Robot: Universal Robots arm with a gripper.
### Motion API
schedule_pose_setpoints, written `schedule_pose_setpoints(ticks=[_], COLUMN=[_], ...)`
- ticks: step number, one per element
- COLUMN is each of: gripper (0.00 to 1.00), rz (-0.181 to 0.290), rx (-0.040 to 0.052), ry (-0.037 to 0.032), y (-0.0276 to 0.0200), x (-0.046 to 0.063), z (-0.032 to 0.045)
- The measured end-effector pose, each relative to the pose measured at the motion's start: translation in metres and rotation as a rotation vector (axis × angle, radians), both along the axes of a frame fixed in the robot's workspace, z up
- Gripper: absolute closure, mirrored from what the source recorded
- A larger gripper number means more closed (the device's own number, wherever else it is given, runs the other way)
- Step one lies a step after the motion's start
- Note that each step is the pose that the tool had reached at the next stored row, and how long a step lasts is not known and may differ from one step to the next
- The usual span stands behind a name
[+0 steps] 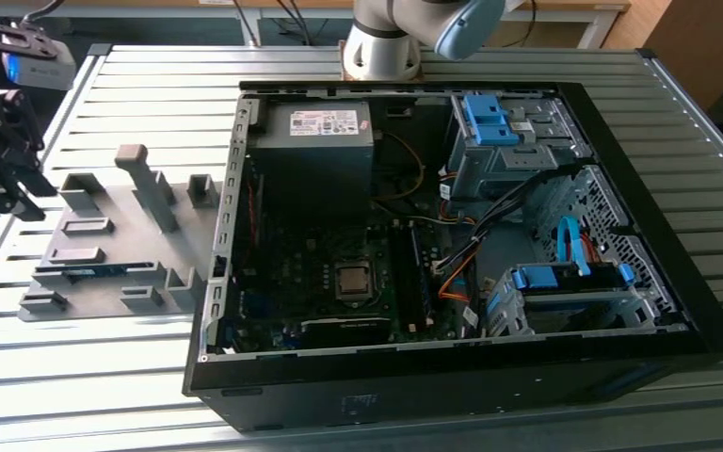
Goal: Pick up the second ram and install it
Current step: 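Pick up the second ram and move it above second insertion slot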
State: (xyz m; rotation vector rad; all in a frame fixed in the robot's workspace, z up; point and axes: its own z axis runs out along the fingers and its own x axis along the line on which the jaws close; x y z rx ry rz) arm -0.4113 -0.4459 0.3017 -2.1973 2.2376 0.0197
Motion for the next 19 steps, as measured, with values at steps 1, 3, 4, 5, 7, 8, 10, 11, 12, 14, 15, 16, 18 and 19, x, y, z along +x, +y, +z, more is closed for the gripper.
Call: schedule_pose_setpoints(ticks=[1, 3, 4, 5, 7, 8, 10, 11, 12, 14, 15, 16, 18, 19], gripper=[0.62, 0.62, 0.62, 0.62, 0.62, 0.62, 0.62, 0.62, 0.62, 0.62, 0.62, 0.62, 0.62, 0.62], rz=[0.000, 0.000, 0.000, 0.000, 0.000, 0.000, 0.000, 0.000, 0.000, 0.000, 0.000, 0.000, 0.000, 0.000], rx=[0.0000, 0.0001, 0.0001, 0.0001, 0.0001, 0.0001, 0.0001, 0.0002, 0.0001, 0.0001, 0.0001, 0.0000, 0.0001, 0.0001], ry=[0.0000, -0.0001, -0.0001, -0.0001, -0.0001, -0.0001, -0.0001, -0.0002, -0.0001, -0.0001, -0.0001, -0.0001, 0.0000, -0.0001], y=[-0.0001, -0.0003, -0.0004, -0.0004, -0.0005, -0.0006, -0.0007, -0.0007, -0.0008, -0.0008, -0.0008, -0.0008, -0.0008, -0.0008], x=[0.000, 0.000, 0.000, 0.000, 0.000, 0.000, 0.000, 0.000, 0.000, 0.000, 0.000, 0.000, 0.000, 0.000], z=[-0.0014, -0.0043, -0.0057, -0.0069, -0.0095, -0.0108, -0.0130, -0.0139, -0.0146, -0.0160, -0.0166, -0.0172, -0.0187, -0.0194])
